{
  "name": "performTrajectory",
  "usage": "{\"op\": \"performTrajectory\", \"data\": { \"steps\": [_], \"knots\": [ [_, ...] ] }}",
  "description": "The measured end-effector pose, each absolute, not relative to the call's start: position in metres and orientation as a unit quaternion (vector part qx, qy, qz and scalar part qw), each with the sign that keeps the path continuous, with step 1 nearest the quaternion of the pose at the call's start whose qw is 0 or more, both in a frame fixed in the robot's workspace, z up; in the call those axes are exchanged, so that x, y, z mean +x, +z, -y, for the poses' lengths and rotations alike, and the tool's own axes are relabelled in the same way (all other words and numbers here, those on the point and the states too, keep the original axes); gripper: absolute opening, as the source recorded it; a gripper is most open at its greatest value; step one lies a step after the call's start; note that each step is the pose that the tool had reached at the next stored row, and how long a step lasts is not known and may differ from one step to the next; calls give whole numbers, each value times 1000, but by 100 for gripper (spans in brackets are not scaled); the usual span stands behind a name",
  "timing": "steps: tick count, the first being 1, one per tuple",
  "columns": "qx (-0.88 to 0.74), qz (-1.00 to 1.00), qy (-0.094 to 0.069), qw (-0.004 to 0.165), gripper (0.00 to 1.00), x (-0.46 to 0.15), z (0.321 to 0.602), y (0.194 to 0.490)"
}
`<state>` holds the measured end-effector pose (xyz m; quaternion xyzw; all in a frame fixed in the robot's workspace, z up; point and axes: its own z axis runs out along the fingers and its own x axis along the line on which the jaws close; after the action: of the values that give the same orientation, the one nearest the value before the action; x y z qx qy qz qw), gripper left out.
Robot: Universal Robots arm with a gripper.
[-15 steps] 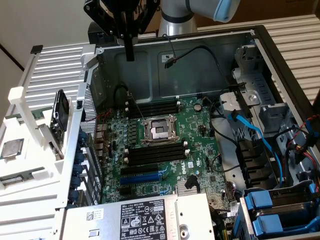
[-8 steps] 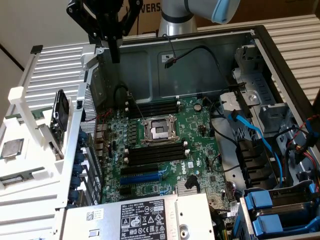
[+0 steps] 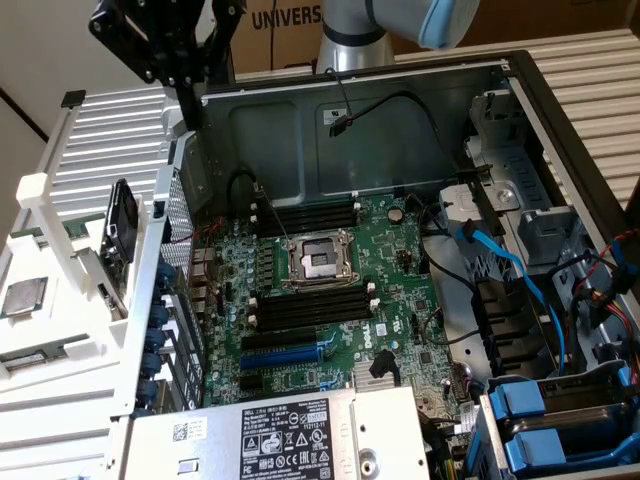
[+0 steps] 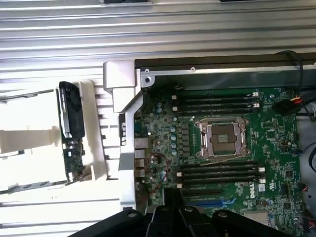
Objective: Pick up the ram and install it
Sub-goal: 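Reach for the ram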
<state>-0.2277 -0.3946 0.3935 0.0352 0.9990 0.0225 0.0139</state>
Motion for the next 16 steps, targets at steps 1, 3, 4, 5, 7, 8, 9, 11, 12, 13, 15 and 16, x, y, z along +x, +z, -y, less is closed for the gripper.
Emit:
{"op": "performTrajectory", "data": {
  "steps": [1,3,4,5,7,8,9,11,12,13,15,16],
  "knots": [
    [35,-999,23,14,11,-232,395,393],
    [35,-999,23,15,11,-246,395,393],
    [35,-999,23,15,11,-250,395,393],
    [35,-999,23,15,11,-255,395,393],
    [35,-999,23,15,11,-264,395,393],
    [35,-999,23,16,11,-273,395,393],
    [35,-999,23,16,11,-278,395,393],
    [35,-999,23,16,11,-287,395,393],
    [35,-999,23,16,11,-292,395,393],
    [35,-999,23,16,11,-296,395,393],
    [35,-999,23,16,11,-305,395,393],
    [35,-999,23,16,11,-310,395,393]
  ]
}}
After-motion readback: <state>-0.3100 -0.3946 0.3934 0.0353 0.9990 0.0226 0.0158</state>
